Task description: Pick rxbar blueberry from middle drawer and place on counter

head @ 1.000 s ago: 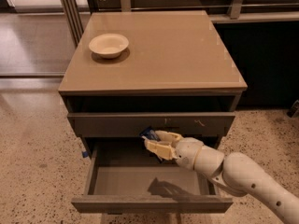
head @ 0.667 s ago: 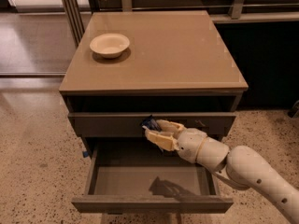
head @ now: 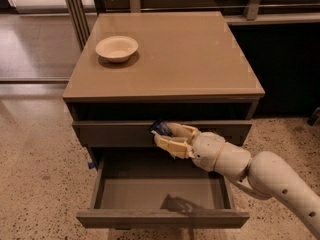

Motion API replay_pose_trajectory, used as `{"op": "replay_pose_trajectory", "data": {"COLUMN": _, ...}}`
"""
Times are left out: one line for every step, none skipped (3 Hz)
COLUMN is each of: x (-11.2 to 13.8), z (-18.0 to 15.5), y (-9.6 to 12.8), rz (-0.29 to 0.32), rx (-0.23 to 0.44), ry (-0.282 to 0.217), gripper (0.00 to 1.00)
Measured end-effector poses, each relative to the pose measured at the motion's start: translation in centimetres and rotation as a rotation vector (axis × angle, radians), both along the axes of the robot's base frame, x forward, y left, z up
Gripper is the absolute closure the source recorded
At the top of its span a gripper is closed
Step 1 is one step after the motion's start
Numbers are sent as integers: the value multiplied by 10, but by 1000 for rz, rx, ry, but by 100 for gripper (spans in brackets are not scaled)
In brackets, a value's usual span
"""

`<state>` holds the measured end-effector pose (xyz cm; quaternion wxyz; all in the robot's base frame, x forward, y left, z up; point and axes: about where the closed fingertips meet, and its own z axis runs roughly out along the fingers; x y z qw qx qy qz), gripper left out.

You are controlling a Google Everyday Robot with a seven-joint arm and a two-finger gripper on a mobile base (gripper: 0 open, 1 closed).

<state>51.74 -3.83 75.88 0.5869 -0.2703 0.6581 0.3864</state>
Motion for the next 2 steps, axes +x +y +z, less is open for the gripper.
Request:
{"op": "replay_pose_trajectory", "data": {"x": -12, "z": 62, "y": 4, "rz": 64, "rx": 0, "ry": -97, "gripper": 100}}
{"op": "replay_pose_trajectory", "data": {"x": -12, "z": 108, "y": 0, "rz": 73, "rx": -20, "ry": -170, "gripper": 100}}
